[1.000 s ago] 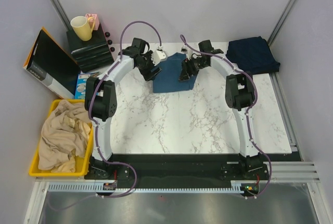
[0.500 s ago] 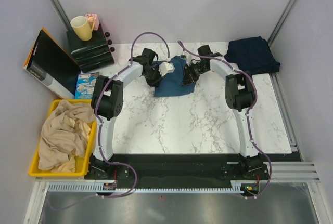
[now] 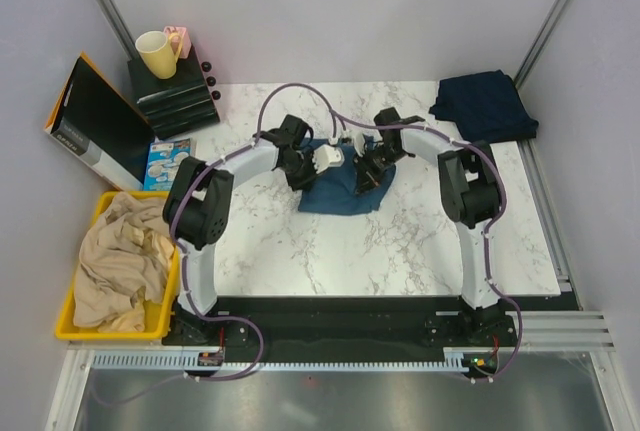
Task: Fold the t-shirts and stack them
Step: Fold the tshirt
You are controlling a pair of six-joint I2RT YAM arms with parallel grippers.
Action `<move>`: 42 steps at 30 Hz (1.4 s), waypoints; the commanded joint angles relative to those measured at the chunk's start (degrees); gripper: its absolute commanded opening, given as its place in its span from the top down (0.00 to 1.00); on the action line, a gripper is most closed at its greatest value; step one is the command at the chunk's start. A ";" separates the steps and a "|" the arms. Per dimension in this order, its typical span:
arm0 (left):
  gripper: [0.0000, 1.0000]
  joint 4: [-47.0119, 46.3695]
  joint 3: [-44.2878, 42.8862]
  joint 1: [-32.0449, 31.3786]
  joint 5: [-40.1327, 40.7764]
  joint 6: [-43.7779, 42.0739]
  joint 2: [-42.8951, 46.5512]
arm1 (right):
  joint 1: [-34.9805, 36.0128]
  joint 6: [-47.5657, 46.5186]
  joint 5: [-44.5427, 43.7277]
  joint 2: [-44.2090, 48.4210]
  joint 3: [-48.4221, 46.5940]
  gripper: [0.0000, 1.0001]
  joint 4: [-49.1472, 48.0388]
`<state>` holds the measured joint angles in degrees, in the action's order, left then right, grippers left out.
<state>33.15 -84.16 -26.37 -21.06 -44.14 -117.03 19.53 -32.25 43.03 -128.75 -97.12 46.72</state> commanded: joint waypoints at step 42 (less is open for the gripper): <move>0.50 -3.00 -3.64 3.17 10.60 -1.48 9.63 | -3.01 -10.91 5.75 -7.39 -23.02 0.33 10.41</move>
<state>28.69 -84.82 -23.11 -9.17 -44.16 -107.26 16.05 -41.71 44.01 -136.70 -117.47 56.60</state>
